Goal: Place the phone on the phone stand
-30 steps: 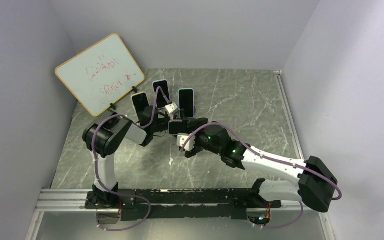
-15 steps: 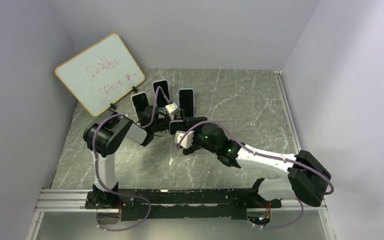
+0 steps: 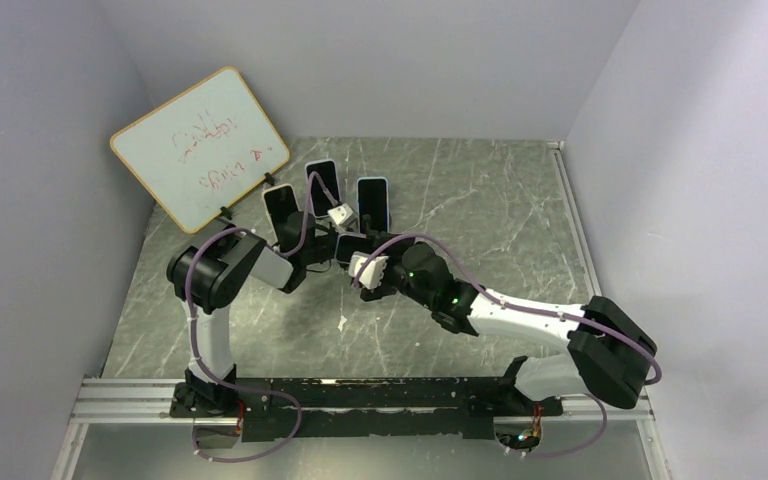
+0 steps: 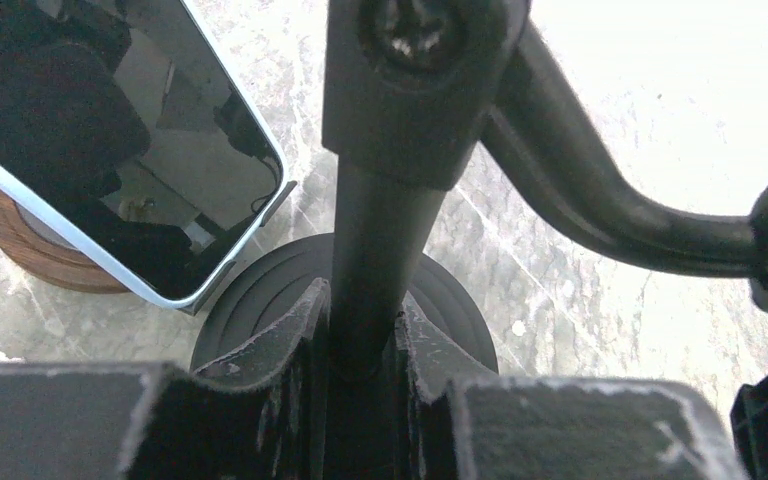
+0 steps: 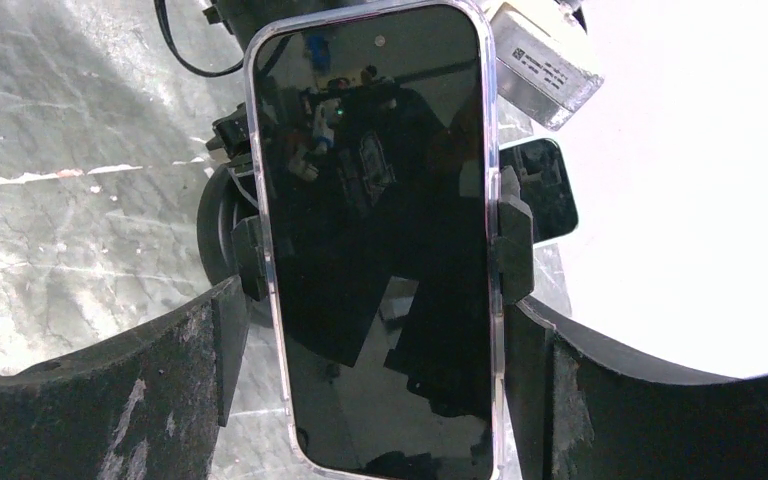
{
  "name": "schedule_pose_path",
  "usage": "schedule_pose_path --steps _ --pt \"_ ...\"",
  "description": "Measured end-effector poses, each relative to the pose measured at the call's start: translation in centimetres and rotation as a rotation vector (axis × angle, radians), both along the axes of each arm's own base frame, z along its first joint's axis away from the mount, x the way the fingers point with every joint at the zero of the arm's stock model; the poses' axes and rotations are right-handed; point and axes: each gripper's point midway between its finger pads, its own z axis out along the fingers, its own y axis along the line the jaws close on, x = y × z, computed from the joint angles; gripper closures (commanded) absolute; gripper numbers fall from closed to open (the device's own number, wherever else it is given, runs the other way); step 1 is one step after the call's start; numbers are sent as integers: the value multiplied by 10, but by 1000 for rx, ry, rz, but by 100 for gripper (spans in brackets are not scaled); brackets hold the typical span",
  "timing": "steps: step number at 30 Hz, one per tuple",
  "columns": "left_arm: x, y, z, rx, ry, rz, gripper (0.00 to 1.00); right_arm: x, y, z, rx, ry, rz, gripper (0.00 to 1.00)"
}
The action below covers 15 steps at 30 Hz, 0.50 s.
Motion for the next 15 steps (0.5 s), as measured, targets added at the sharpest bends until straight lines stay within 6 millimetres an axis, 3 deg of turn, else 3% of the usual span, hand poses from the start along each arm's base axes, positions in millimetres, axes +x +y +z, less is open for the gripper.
schedule_pose_path --steps 2,9,15 --pt "0 1 0 -6 0 10 95 0 0 0 17 6 -8 53" --pt "0 8 2 -69 4 94 95 -1 5 1 104 45 -32 60" --pt "-13 17 2 -163 22 191 95 -13 17 2 245 98 -47 66"
